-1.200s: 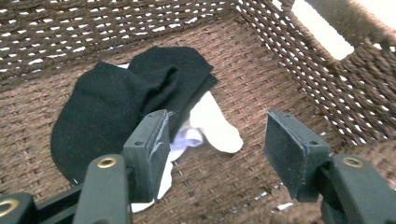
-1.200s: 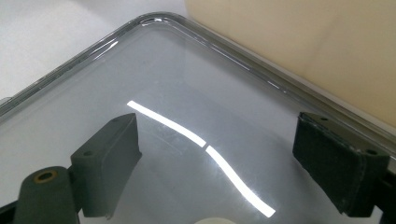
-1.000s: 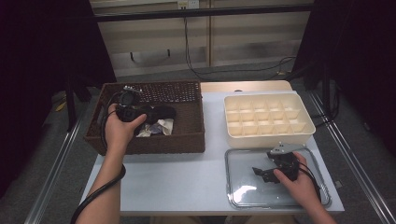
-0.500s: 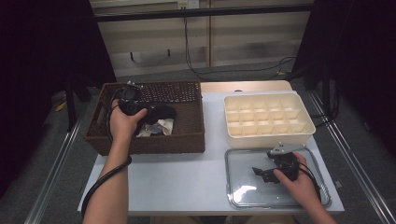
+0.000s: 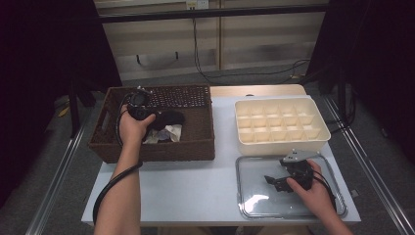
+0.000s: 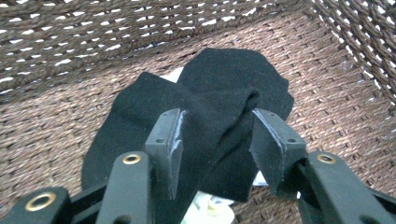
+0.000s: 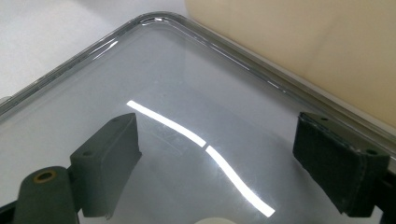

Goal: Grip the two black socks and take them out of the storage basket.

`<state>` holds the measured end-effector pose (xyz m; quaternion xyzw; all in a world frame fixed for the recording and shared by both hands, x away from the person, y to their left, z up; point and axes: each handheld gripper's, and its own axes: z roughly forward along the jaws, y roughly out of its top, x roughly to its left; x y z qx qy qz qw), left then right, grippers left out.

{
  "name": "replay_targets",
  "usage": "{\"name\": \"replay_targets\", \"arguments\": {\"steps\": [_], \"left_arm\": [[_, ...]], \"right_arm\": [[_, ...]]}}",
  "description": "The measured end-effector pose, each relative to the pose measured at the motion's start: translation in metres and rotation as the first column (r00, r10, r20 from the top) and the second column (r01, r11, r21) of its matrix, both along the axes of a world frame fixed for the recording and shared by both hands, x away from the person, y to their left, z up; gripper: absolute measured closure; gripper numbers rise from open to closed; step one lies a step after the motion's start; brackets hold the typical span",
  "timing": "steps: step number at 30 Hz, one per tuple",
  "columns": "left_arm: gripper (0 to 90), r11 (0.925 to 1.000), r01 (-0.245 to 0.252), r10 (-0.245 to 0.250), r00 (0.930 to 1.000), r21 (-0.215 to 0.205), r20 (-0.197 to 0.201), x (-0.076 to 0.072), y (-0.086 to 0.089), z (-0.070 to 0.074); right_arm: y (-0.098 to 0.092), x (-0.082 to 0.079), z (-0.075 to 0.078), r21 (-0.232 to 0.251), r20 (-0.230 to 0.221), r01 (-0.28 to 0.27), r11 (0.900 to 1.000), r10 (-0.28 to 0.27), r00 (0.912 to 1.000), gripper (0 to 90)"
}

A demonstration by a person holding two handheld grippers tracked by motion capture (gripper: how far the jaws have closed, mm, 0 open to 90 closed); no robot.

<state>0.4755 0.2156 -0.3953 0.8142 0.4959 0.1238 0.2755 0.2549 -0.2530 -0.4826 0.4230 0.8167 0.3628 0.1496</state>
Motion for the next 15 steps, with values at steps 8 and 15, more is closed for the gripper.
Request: {"name": "replay_targets", "arguments": {"steps": [8,15], "left_arm": [[59.7,0.9994,-0.023,0.024,0.9995,0.024,-0.019,0.0056,0.0017,-0.0107],[83.8,0.9977,-0.02,0.022,0.9993,0.065,-0.03,0.0054,0.003,-0.0056]], "right_arm": [[0.0,-0.0001,-0.0001,0.0,0.001,-0.001,1.0,0.001,1.0,13.9],[0.0002,-0.0007,-0.0002,0.002,0.003,-0.012,1.0,0.012,0.9999,14.0]]}}
